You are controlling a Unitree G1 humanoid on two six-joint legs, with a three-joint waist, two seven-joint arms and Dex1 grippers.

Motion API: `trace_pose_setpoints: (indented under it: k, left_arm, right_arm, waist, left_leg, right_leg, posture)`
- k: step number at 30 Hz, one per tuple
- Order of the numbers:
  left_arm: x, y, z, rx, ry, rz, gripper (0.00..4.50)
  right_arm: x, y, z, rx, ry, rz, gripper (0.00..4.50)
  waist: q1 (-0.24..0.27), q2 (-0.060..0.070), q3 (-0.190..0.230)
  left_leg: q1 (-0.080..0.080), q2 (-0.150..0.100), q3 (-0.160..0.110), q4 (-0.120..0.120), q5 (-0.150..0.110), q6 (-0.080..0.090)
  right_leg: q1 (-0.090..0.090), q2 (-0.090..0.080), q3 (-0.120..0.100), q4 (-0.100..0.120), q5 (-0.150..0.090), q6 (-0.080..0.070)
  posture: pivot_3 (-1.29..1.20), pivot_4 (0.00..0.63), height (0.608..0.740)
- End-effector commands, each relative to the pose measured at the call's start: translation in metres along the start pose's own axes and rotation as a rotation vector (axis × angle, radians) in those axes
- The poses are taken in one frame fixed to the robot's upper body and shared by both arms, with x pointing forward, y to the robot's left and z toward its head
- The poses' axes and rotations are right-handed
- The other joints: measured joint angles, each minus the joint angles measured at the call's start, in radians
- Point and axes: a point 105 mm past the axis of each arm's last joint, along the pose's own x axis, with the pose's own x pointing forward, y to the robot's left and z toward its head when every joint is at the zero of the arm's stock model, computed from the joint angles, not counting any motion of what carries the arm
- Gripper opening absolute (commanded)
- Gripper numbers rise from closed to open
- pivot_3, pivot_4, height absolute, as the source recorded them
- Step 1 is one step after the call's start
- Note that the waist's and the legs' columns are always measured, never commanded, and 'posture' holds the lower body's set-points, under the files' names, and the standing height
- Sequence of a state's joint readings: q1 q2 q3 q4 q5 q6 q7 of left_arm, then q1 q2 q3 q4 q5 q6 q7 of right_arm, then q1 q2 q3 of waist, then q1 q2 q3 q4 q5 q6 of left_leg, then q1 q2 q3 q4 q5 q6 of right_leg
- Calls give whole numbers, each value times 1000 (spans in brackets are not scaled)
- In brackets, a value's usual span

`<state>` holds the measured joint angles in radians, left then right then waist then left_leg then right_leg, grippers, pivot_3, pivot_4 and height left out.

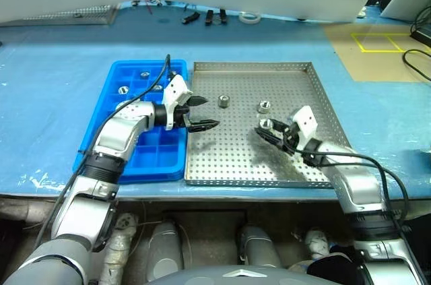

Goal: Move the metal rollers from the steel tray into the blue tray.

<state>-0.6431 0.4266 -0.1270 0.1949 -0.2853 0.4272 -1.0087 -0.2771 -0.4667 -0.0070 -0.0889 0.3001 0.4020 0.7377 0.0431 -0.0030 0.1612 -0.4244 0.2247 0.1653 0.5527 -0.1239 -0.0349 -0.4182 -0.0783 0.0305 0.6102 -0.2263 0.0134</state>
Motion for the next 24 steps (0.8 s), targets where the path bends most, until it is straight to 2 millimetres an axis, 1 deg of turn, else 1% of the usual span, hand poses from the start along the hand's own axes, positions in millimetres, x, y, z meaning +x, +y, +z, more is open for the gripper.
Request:
trace_pose_setpoints:
  k: [1,4,6,9,11,15,18,20,22,24]
  left_arm:
    - [-25,12,12,28,-46,128,4500]
    - [-43,17,3,25,-32,252,4500]
    - [-61,20,-4,19,-21,337,4500]
    - [-81,19,-7,9,-22,425,4500]
    - [-97,14,-12,0,-10,488,4500]
    - [-122,2,-19,-29,-3,586,4500]
    - [-140,-7,-21,-49,-2,635,4500]
    - [-149,-13,-22,-59,2,660,4500]
    - [-153,-16,-22,-67,0,676,4500]
    - [-152,-18,-21,-75,-8,683,4500]
  right_arm:
    - [19,18,41,-67,-109,113,1635]
    - [36,26,55,-89,-138,185,1635]
    - [47,35,64,-108,-155,252,1635]
    - [60,43,73,-127,-170,329,1635]
    - [72,51,77,-139,-175,389,1635]
    - [94,61,70,-217,-125,461,1635]
    - [108,72,72,-236,-128,516,1635]
    - [118,76,71,-225,-120,531,1635]
    - [126,76,68,-215,-110,528,1635]
    - [136,72,67,-197,-99,497,1635]
  waist:
    - [0,0,0]
    - [14,0,0]
    - [30,0,0]
    - [55,0,0]
    - [72,0,0]
    - [106,0,0]
    - [131,0,0]
    - [148,0,0]
    - [166,0,0]
    - [183,0,1]
  left_leg:
    - [0,0,0,-1,0,-1]
    - [1,1,0,-7,2,-4]
    - [1,1,0,-8,3,-4]
    - [0,1,-1,-10,3,-5]
    - [-3,1,-2,-10,4,-6]
    - [-5,1,-4,-10,3,-6]
    - [-8,2,-8,-9,3,-6]
    - [-11,2,-12,-8,4,-6]
    - [-13,2,-15,-7,4,-6]
    - [-14,3,-16,-7,4,-7]
  right_leg:
    - [0,0,0,0,0,0]
    - [-1,0,-1,-1,0,0]
    - [-1,0,-2,-2,-1,-1]
    - [-3,0,-3,-2,-1,-2]
    - [-4,0,-5,-2,-1,-2]
    - [-5,0,-7,-2,-1,-2]
    - [-5,0,-11,-1,-2,-3]
    - [-6,0,-14,-1,-2,-4]
    - [-6,0,-16,-1,-3,-5]
    - [-6,0,-19,0,-3,-5]
  posture:
    - [-6,150,740]
    - [111,150,740]
    - [153,150,740]
    - [248,150,740]
    - [307,150,740]
    - [426,150,740]
    - [467,150,740]
    - [490,150,740]
    - [500,150,740]
    - [506,150,740]
